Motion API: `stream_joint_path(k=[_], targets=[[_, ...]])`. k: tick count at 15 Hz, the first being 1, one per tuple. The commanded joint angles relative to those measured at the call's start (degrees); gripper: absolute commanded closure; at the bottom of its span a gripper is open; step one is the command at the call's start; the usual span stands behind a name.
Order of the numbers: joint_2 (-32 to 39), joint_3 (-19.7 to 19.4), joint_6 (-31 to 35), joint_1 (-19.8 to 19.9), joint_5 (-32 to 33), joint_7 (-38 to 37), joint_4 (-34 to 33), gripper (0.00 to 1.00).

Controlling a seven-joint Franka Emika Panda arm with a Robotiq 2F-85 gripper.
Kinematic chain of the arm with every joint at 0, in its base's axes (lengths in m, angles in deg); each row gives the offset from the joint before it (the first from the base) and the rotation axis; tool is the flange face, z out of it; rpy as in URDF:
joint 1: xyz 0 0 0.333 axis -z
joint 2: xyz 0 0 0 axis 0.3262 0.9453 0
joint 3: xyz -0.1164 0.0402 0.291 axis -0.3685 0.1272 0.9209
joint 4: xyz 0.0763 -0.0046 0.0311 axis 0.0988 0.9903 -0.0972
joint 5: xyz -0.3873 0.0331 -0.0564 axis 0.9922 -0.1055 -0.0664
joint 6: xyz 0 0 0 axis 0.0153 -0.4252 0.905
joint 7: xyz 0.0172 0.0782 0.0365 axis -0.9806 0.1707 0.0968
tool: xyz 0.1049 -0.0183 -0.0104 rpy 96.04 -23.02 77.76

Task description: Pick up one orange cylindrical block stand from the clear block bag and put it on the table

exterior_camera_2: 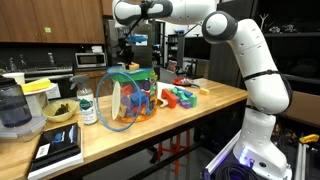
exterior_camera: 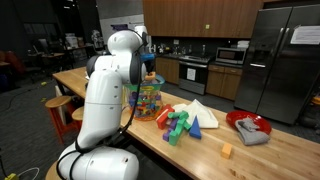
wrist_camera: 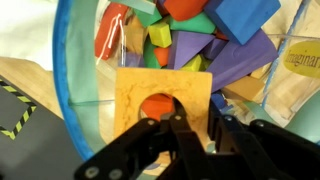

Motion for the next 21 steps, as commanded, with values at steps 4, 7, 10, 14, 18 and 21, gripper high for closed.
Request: stream_joint_path(k=[4, 7, 10, 14, 18, 21], targets=[[-3.85, -0.88, -3.96, 1.61, -0.23, -1.37, -0.53, 0.94], [-5.40, -1.29, -3.32, 2.16, -0.16, -2.80, 1.02, 0.94], [-7.37, -1.73, -2.37, 2.94, -0.16, -4.20, 3.39, 0.94], [-10.90, -2.62, -0.65, 4.36, -0.16, -4.64, 8.46, 0.94], [-15.93, -3.87, 2.40, 6.72, -0.44, -3.92, 16.65, 0.94], [-20.07, -5.08, 6.81, 8.46, -0.21, -3.48, 24.38, 0.94]])
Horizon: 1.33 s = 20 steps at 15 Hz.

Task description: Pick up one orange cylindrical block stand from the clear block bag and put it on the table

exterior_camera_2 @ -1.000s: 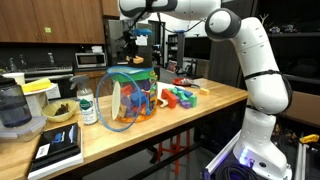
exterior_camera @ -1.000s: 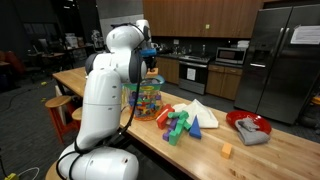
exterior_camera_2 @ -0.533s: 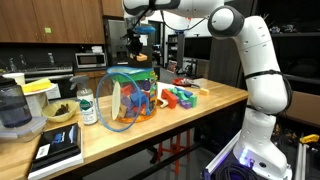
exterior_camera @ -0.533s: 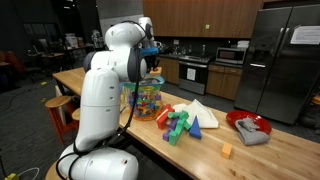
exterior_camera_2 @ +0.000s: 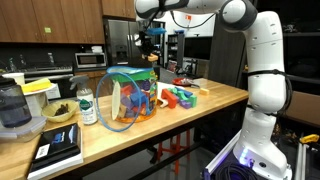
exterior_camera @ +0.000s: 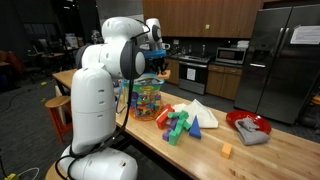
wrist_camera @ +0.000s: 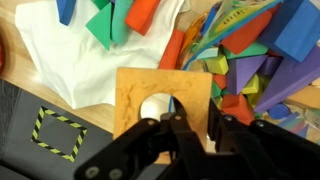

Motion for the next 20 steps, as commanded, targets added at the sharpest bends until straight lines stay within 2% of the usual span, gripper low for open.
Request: stream_joint_path(k=[1, 9, 15, 20], targets=[[-7.70, -1.38, 6.72, 2.25, -0.19, 0.67, 12.50, 0.94], [-17.23, -3.57, 28.81, 6.58, 4.74, -2.62, 34.86, 0.94], [-21.94, -5.17, 34.08, 9.40, 4.66, -2.29, 46.91, 0.94], [-25.43, -6.38, 35.77, 11.43, 4.81, -1.81, 53.18, 0.94]])
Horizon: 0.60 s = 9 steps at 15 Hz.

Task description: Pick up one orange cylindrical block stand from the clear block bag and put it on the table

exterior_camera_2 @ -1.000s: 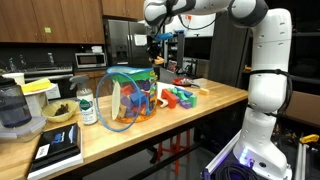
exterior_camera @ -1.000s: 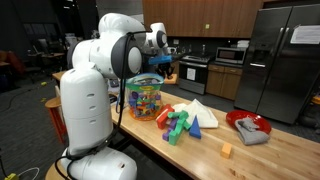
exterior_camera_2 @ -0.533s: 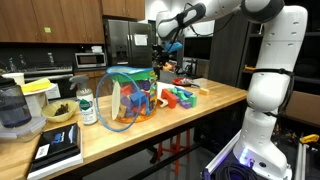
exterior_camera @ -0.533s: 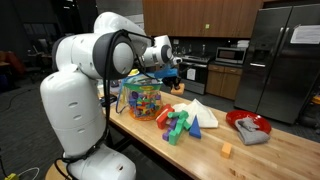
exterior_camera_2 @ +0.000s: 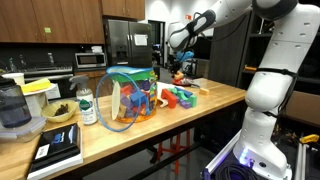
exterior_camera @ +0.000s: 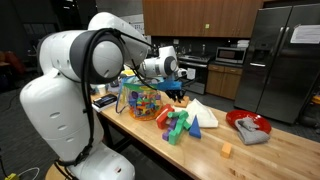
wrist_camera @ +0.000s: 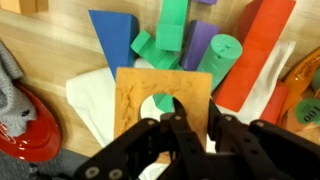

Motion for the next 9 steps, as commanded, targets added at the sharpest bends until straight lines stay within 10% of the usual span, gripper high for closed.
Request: stream_joint_path(k=[1, 9], targets=[[-4.34, -0.87, 1.89, 1.50, 0.44, 0.46, 5.29, 0.94], [-3.51, -3.62, 4.58, 4.17, 0.07, 3.06, 7.65, 0.94]])
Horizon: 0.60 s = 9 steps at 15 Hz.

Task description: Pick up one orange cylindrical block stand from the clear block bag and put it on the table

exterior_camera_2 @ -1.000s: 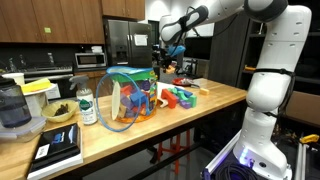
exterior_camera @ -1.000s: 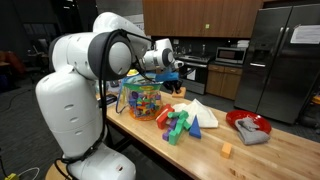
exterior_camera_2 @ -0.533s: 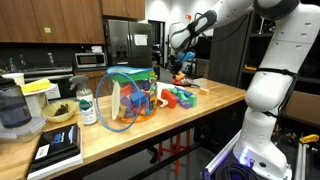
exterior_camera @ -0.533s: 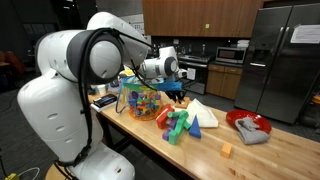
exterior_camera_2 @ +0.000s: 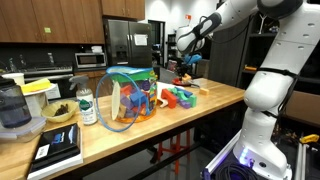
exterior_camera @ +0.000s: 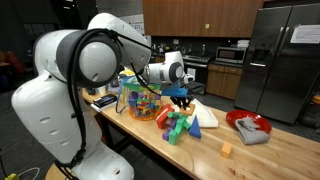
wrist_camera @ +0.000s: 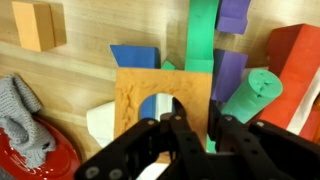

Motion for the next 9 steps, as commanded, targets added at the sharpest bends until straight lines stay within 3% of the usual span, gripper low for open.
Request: stream_joint_path(k=[1, 9], targets=[[-0.09, -1.51, 2.38, 1.52, -0.20, 2.11, 1.25, 0.94], [4.58, -4.05, 5.12, 3.54, -0.62, 3.40, -0.60, 0.94]])
